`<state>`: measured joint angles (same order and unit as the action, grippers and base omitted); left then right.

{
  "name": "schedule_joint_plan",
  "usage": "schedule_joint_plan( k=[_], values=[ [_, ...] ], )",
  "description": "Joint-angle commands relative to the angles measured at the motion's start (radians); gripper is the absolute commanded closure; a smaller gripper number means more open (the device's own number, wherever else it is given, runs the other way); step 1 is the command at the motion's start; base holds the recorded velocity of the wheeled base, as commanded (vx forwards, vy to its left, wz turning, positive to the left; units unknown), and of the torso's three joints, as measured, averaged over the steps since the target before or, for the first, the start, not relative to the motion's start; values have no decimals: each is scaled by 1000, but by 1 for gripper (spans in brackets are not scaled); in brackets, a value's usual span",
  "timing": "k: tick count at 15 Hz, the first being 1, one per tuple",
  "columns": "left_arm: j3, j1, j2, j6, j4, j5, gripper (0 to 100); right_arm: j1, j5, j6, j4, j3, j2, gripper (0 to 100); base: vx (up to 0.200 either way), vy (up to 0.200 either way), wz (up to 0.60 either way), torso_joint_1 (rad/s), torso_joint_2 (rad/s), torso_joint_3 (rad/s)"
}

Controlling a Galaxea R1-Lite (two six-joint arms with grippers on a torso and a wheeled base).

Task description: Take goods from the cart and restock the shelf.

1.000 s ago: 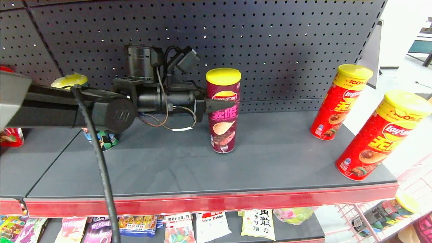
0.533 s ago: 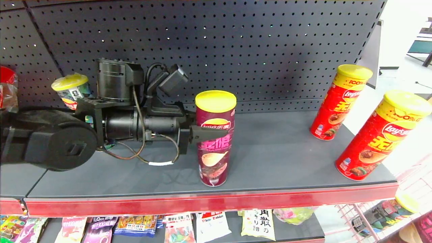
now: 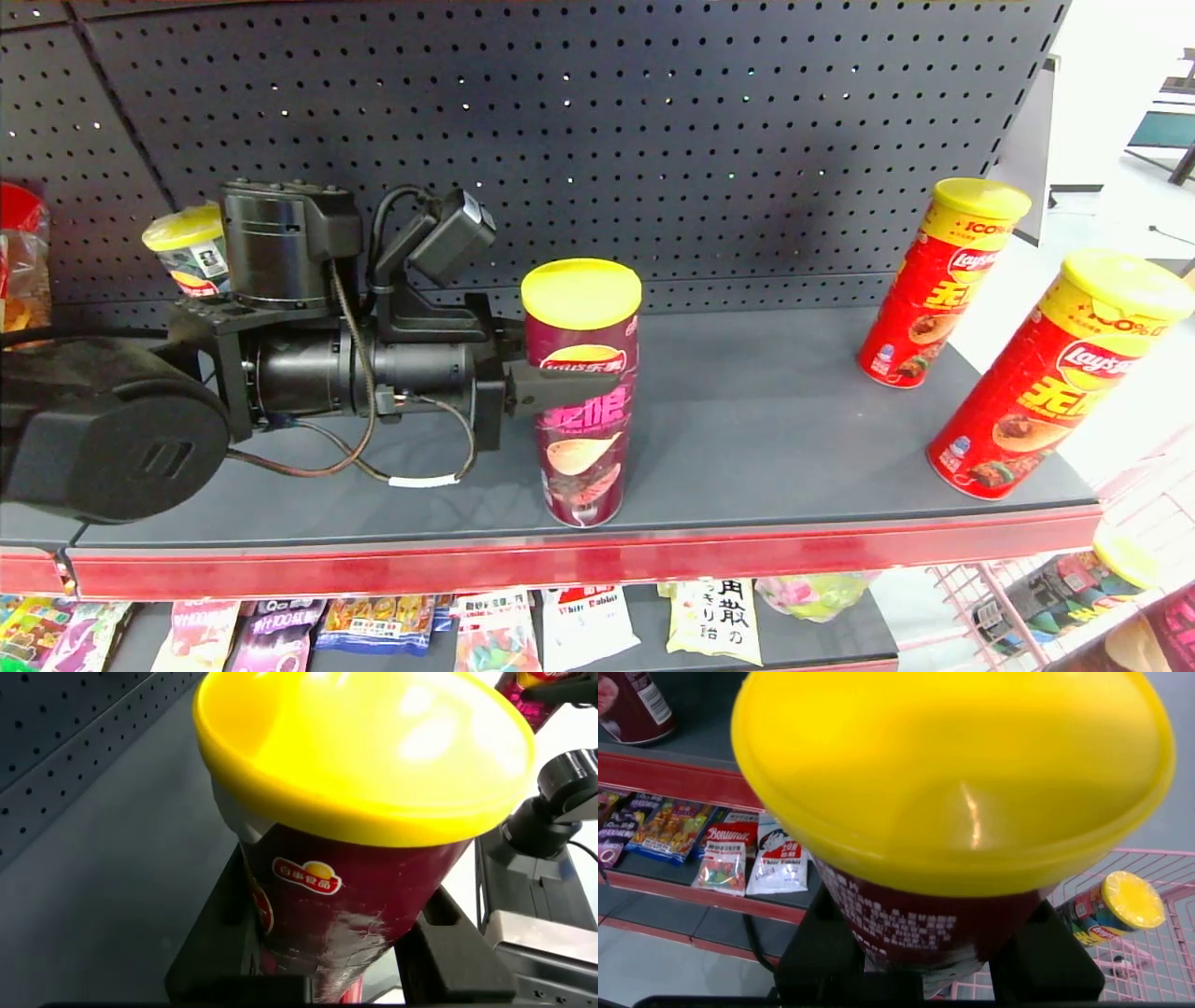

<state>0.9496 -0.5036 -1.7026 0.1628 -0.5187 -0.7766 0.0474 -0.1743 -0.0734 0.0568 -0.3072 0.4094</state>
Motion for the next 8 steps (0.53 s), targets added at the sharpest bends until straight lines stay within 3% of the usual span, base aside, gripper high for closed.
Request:
schedule_joint_plan(
  k=[1, 8],
  values=[
    [-5, -1, 1, 0, -3, 3, 100, 0, -1, 0, 0, -1, 0, 100, 0, 0, 0, 0, 0, 0],
    [-54, -1, 27, 0, -4, 11, 100, 2, -2, -2, 1, -9, 5, 100, 0, 0, 0, 0, 0, 0]
  ],
)
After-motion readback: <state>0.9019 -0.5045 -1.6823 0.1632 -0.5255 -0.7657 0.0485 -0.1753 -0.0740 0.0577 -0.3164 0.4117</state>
